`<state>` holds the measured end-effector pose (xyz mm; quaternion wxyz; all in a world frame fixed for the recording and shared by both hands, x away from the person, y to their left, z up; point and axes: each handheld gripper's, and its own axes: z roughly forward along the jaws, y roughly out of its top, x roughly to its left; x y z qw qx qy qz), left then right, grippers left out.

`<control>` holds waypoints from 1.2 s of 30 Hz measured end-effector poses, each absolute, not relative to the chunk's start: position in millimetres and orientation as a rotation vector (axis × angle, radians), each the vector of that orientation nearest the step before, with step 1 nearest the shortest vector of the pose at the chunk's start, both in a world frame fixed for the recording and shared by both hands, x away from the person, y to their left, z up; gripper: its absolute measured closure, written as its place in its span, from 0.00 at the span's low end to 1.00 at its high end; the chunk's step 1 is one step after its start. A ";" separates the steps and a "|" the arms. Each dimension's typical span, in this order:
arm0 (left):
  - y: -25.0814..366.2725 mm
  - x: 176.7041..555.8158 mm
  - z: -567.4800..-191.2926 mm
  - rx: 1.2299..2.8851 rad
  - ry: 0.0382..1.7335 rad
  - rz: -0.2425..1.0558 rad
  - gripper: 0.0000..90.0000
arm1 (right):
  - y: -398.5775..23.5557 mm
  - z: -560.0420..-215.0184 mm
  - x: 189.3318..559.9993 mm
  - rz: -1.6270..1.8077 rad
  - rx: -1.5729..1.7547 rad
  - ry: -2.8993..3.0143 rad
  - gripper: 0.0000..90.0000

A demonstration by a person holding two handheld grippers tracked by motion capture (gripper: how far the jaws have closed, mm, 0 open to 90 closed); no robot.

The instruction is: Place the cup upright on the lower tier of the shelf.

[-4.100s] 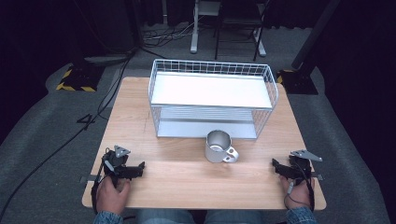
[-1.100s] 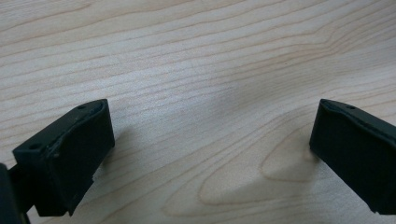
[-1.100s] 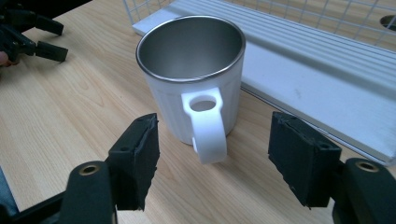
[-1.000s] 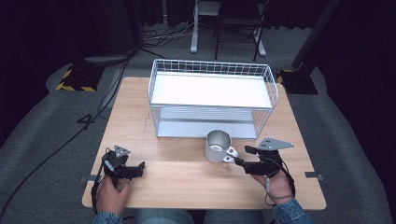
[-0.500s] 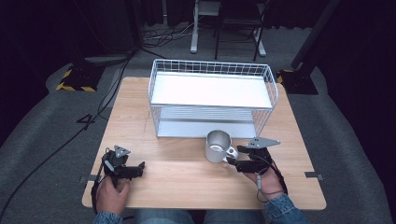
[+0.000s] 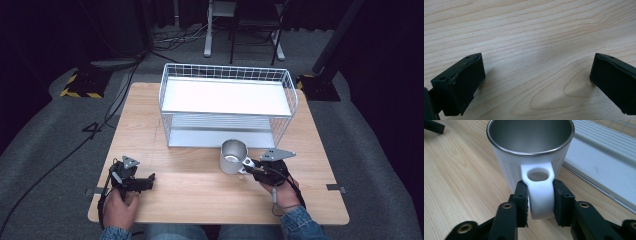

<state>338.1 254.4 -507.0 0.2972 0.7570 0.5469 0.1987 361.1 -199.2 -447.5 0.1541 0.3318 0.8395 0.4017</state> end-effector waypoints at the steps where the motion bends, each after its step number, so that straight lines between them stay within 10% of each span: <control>1: 254.6 338.1 -506.9 2.016 1.451 0.531 0.00 | -198.9 -447.3 360.3 1.144 0.940 2.404 0.77; 36: 254.4 338.1 -506.9 2.012 1.454 0.528 0.00 | -187.3 -414.4 369.2 1.256 1.014 2.203 0.80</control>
